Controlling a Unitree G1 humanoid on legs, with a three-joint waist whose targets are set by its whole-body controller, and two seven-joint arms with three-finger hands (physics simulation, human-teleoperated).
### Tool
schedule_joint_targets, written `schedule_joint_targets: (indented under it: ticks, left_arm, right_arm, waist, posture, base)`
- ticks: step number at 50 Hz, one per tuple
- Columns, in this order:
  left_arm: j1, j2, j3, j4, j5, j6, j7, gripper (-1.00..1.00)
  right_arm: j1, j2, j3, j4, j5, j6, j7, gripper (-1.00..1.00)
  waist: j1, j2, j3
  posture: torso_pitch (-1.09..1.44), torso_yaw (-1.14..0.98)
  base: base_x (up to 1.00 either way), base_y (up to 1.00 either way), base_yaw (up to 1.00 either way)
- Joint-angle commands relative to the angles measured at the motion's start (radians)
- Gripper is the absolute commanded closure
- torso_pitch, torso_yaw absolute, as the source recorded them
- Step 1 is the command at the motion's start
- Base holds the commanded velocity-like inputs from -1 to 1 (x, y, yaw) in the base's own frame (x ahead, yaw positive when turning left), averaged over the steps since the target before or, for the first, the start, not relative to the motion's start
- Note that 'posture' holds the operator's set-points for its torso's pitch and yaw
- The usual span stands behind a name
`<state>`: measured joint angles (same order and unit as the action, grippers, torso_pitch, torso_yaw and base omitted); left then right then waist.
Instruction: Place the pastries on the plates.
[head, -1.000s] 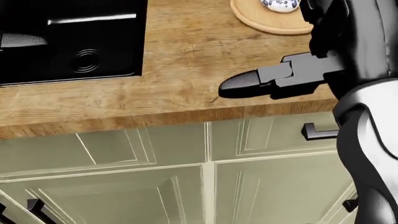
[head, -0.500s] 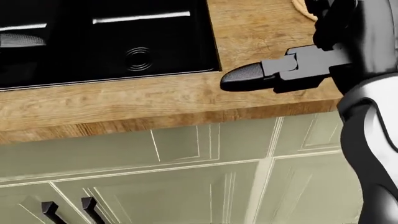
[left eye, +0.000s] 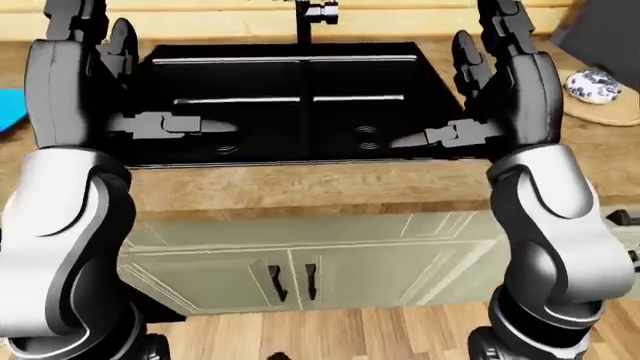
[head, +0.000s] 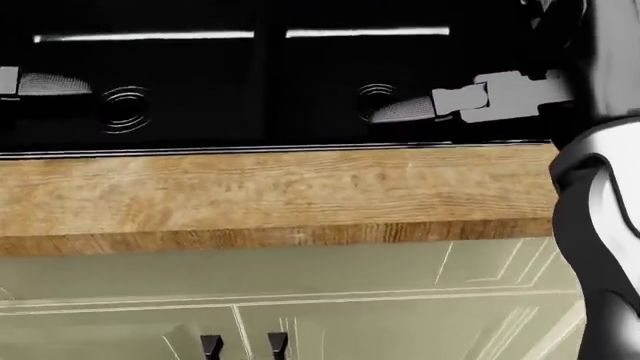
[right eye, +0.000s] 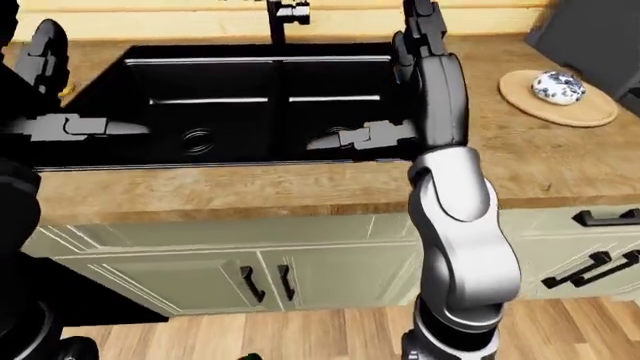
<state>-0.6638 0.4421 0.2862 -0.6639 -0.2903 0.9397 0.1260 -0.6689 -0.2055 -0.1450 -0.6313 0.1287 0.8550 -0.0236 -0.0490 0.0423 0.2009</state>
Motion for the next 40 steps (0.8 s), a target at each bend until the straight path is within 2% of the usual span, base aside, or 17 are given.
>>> schedule_joint_targets:
  ticks: [1, 2, 3, 4, 5, 6, 9, 10, 11, 13, 16, 20, 21, 31, 34, 36, 40]
  left_arm:
    - [-0.030, 0.021, 0.042, -0.023, 0.024, -0.029, 0.017, -1.00]
    - [-0.029, 0.022, 0.041, -0.023, 0.026, -0.028, 0.016, -1.00]
    - [-0.034, 0.025, 0.043, -0.021, 0.025, -0.026, 0.016, -1.00]
    - [-0.040, 0.028, 0.043, -0.021, 0.024, -0.021, 0.016, -1.00]
    - [-0.044, 0.030, 0.043, -0.022, 0.024, -0.017, 0.016, -1.00]
    - [-0.046, 0.031, 0.044, -0.022, 0.023, -0.016, 0.016, -1.00]
    - [-0.051, 0.035, 0.041, -0.018, 0.026, -0.015, 0.015, -1.00]
    - [-0.050, 0.034, 0.044, -0.021, 0.024, -0.013, 0.016, -1.00]
    - [-0.044, 0.034, 0.042, -0.023, 0.026, -0.016, 0.014, -1.00]
    - [-0.043, 0.030, 0.043, -0.024, 0.026, -0.016, 0.014, -1.00]
    - [-0.041, 0.030, 0.043, -0.025, 0.027, -0.016, 0.013, -1.00]
    - [-0.036, 0.028, 0.044, -0.027, 0.028, -0.018, 0.012, -1.00]
    - [-0.036, 0.029, 0.043, -0.027, 0.029, -0.017, 0.012, -1.00]
    - [-0.035, 0.031, 0.047, -0.031, 0.030, -0.015, 0.012, -1.00]
    - [-0.035, 0.032, 0.045, -0.029, 0.033, -0.017, 0.010, -1.00]
    - [-0.036, 0.032, 0.049, -0.032, 0.032, -0.015, 0.011, -1.00]
    - [-0.039, 0.036, 0.053, -0.034, 0.029, -0.009, 0.011, -1.00]
  right_arm:
    - [-0.040, -0.003, 0.011, -0.036, 0.018, -0.033, 0.010, -1.00]
    - [-0.041, -0.006, 0.010, -0.036, 0.018, -0.034, 0.009, -1.00]
    - [-0.042, -0.008, 0.008, -0.034, 0.019, -0.033, 0.007, -1.00]
    - [-0.044, -0.010, 0.009, -0.033, 0.019, -0.033, 0.005, -1.00]
    - [-0.047, -0.010, 0.008, -0.029, 0.020, -0.031, 0.003, -1.00]
    - [-0.048, -0.007, 0.005, -0.032, 0.031, -0.022, 0.003, -1.00]
    - [-0.048, -0.013, 0.008, -0.029, 0.030, -0.028, -0.004, -1.00]
    - [-0.048, -0.014, 0.005, -0.027, 0.030, -0.030, -0.007, -1.00]
    - [-0.049, -0.016, 0.004, -0.029, 0.031, -0.028, -0.008, -1.00]
    - [-0.047, -0.018, 0.002, -0.029, 0.031, -0.028, -0.011, -1.00]
    - [-0.041, -0.018, 0.002, -0.032, 0.033, -0.030, -0.013, -1.00]
    - [-0.038, -0.020, 0.006, -0.031, 0.028, -0.034, -0.012, -1.00]
    - [-0.037, -0.020, 0.004, -0.032, 0.029, -0.034, -0.011, -1.00]
    - [-0.034, -0.021, 0.004, -0.039, 0.026, -0.031, -0.006, -1.00]
    - [-0.031, -0.020, 0.009, -0.041, 0.022, -0.032, -0.003, -1.00]
    - [-0.035, -0.020, 0.005, -0.039, 0.021, -0.030, -0.003, -1.00]
    - [-0.038, -0.020, 0.007, -0.039, 0.016, -0.025, -0.002, -1.00]
  waist:
    - [0.004, 0.007, -0.016]
    - [0.013, 0.026, -0.021]
    - [0.033, 0.065, -0.060]
    - [0.031, 0.039, -0.037]
    - [0.025, 0.038, -0.035]
    - [0.071, -0.010, -0.024]
    - [0.105, -0.094, 0.020]
    - [0.094, -0.142, -0.007]
    - [0.077, -0.104, -0.007]
    - [0.074, -0.096, -0.049]
    - [0.060, -0.083, -0.052]
    - [0.019, 0.022, -0.042]
    - [0.020, 0.086, -0.062]
    - [0.049, -0.021, -0.042]
    - [0.054, -0.039, -0.057]
    - [0.052, -0.024, -0.075]
    - [0.062, -0.030, -0.067]
  posture:
    - [0.25, 0.00]
    - [0.25, 0.00]
    - [0.25, 0.00]
    - [0.25, 0.00]
    - [0.25, 0.00]
    - [0.25, 0.00]
    - [0.25, 0.00]
    - [0.25, 0.00]
    - [0.25, 0.00]
    - [0.25, 0.00]
    - [0.25, 0.00]
    - [0.25, 0.00]
    - [0.25, 0.00]
    - [0.25, 0.00]
    - [0.25, 0.00]
    - [0.25, 0.00]
    - [0.25, 0.00]
  base:
    - [0.27, 0.00, 0.90]
    - [0.27, 0.00, 0.90]
    - [0.27, 0.00, 0.90]
    - [0.27, 0.00, 0.91]
    - [0.27, 0.90, 0.00]
    - [0.27, 0.90, 0.00]
    - [0.27, 0.90, 0.00]
    - [0.27, 0.91, 0.00]
    - [0.27, 0.90, 0.00]
    - [0.27, 0.90, 0.00]
    - [0.27, 0.80, 0.00]
    - [0.27, 0.61, 0.00]
    - [0.27, 0.60, 0.00]
    - [0.27, 0.62, 0.00]
    - [0.11, 0.53, 0.00]
    - [0.00, 0.34, 0.00]
    - [0.00, 0.35, 0.00]
